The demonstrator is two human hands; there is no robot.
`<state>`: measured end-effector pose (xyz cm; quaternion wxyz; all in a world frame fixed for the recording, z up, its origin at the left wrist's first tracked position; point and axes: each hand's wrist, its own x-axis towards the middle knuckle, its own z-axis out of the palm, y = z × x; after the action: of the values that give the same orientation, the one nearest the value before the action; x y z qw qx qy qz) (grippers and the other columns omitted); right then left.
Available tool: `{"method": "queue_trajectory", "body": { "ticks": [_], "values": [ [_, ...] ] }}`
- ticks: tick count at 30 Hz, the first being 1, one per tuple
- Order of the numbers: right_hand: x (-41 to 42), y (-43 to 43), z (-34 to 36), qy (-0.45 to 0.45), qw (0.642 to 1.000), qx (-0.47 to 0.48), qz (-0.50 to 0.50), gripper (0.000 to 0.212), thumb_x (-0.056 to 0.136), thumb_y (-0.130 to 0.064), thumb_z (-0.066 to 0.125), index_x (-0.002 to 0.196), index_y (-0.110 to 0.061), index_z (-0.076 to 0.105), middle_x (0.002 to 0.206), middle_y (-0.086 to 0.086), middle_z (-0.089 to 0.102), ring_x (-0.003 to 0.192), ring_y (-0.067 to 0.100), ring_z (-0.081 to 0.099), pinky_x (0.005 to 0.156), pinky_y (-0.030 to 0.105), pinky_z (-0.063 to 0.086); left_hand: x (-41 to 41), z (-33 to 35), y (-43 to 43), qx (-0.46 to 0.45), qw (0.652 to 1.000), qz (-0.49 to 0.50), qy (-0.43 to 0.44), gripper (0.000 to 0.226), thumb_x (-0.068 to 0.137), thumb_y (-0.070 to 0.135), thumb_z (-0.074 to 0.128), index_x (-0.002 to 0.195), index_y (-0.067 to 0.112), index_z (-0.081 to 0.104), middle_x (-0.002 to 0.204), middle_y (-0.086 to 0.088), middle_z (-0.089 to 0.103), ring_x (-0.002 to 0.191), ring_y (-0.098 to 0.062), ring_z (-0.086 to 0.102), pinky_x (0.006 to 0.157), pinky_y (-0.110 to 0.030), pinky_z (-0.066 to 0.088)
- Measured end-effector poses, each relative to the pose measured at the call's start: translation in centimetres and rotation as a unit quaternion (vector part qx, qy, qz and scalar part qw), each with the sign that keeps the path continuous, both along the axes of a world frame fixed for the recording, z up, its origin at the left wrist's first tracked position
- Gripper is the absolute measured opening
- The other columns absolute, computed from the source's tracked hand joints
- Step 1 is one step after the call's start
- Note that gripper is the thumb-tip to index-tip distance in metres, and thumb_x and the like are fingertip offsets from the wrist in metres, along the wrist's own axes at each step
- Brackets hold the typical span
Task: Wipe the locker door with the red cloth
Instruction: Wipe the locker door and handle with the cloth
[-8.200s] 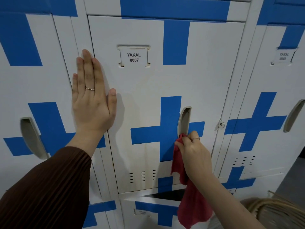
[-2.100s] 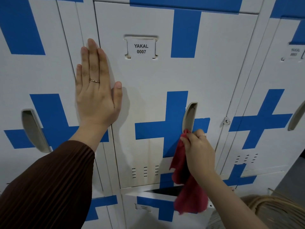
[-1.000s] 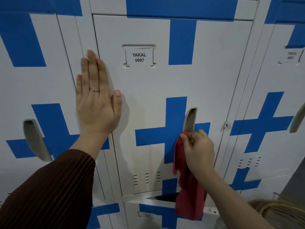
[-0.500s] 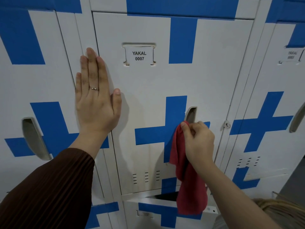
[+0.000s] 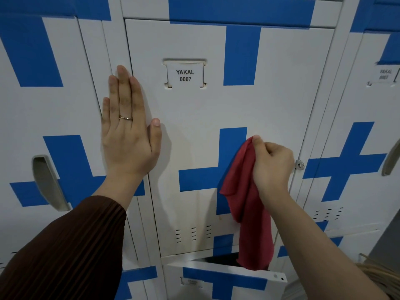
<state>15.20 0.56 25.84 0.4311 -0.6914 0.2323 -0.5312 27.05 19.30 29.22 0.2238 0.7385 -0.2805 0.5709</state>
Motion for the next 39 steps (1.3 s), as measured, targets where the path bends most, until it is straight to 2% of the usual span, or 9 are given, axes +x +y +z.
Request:
{"method": "queue_trajectory", "body": {
  "ticks": [3, 6, 16, 20, 24, 28, 32, 34, 39],
  "values": [
    [-0.1, 0.3, -0.7, 0.01, 1.0, -0.025, 0.002, 0.05, 0.092, -0.029, 0.051, 0.048, -0.01, 0.036, 0.05, -0.002, 0.03, 0.045, 0.01, 0.025, 0.045, 0.02, 0.022, 0.0, 0.0, 0.0, 0.0, 1.0, 0.0, -0.001, 0.063, 0.092, 0.028, 0.025, 0.145, -0.003, 0.011, 0.152, -0.025, 0.012, 0.141, -0.031, 0.004, 0.116, -0.035, -0.001],
    [-0.4, 0.7, -2.8, 0.049, 0.995, -0.085, 0.001, 0.041, 0.091, -0.029, 0.052, 0.059, -0.003, 0.052, 0.061, 0.0, 0.043, 0.055, 0.009, 0.039, 0.052, 0.024, 0.025, 0.1, 0.0, 0.0, 0.0, 1.0, 0.004, 0.0, 0.063, 0.093, 0.029, 0.024, 0.145, -0.003, 0.011, 0.152, -0.025, 0.011, 0.141, -0.031, 0.004, 0.116, -0.034, -0.001],
    [-1.5, -0.4, -8.6, 0.198, 0.926, -0.311, -0.079, 0.012, 0.081, -0.014, 0.066, 0.075, -0.004, 0.062, 0.07, -0.001, 0.044, 0.048, 0.009, 0.038, 0.043, 0.007, 0.024, 0.1, 0.0, 0.0, 0.0, 1.0, 0.0, 0.002, 0.063, 0.093, 0.028, 0.024, 0.145, -0.003, 0.011, 0.152, -0.025, 0.011, 0.141, -0.032, 0.004, 0.116, -0.036, 0.0],
    [-1.6, -0.4, -8.6, 0.241, 0.891, -0.371, -0.104, 0.024, 0.064, -0.012, 0.079, 0.077, -0.004, 0.06, 0.068, 0.007, 0.052, 0.046, 0.006, 0.032, 0.038, 0.014, 0.031, 0.0, 0.0, 0.0, -0.001, 1.0, -0.001, 0.001, 0.063, 0.092, 0.028, 0.025, 0.145, -0.003, 0.011, 0.152, -0.025, 0.012, 0.141, -0.031, 0.004, 0.116, -0.036, 0.0],
    [-1.5, -0.5, -8.0, 0.224, 0.889, -0.386, -0.103, 0.017, 0.072, -0.011, 0.073, 0.074, -0.002, 0.059, 0.067, 0.009, 0.054, 0.042, 0.008, 0.032, 0.036, 0.016, 0.031, 0.0, 0.0, 0.0, -0.002, 1.0, -0.001, 0.003, 0.063, 0.092, 0.027, 0.025, 0.145, -0.003, 0.011, 0.152, -0.025, 0.012, 0.141, -0.032, 0.004, 0.116, -0.035, -0.001],
    [-1.6, -0.9, -7.8, 0.232, 0.889, -0.385, -0.09, 0.018, 0.07, -0.012, 0.076, 0.077, -0.004, 0.061, 0.07, 0.008, 0.056, 0.043, 0.013, 0.048, 0.038, 0.018, 0.04, 0.1, 0.0, 0.0, -0.001, 1.0, 0.0, 0.002, 0.063, 0.093, 0.028, 0.024, 0.145, -0.003, 0.011, 0.152, -0.025, 0.011, 0.141, -0.031, 0.004, 0.116, -0.035, -0.001],
    [-1.7, -0.4, -8.2, 0.238, 0.892, -0.373, -0.092, 0.022, 0.067, -0.01, 0.077, 0.079, -0.004, 0.06, 0.07, 0.008, 0.053, 0.043, 0.008, 0.037, 0.037, 0.015, 0.035, 0.2, -0.1, 0.0, 0.0, 1.0, 0.001, 0.0, 0.063, 0.093, 0.029, 0.023, 0.145, -0.003, 0.011, 0.152, -0.025, 0.012, 0.141, -0.031, 0.004, 0.116, -0.035, -0.001],
    [-1.7, -0.3, -8.4, 0.244, 0.891, -0.371, -0.09, 0.023, 0.068, -0.01, 0.077, 0.08, -0.003, 0.06, 0.071, 0.009, 0.053, 0.041, 0.009, 0.041, 0.036, 0.018, 0.038, 0.1, -0.1, 0.0, 0.0, 1.0, -0.002, 0.002, 0.063, 0.092, 0.028, 0.025, 0.145, -0.004, 0.011, 0.152, -0.025, 0.012, 0.141, -0.031, 0.004, 0.116, -0.035, 0.0],
    [-1.8, -0.9, -7.8, 0.255, 0.909, -0.327, -0.045, 0.016, 0.087, -0.019, 0.057, 0.088, -0.003, 0.06, 0.079, 0.008, 0.055, 0.057, 0.015, 0.049, 0.05, 0.022, 0.041, 0.1, 0.0, 0.0, 0.003, 1.0, -0.003, 0.009, 0.063, 0.092, 0.029, 0.025, 0.145, -0.003, 0.01, 0.152, -0.024, 0.01, 0.141, -0.031, 0.003, 0.116, -0.034, -0.002]
  ]
}}
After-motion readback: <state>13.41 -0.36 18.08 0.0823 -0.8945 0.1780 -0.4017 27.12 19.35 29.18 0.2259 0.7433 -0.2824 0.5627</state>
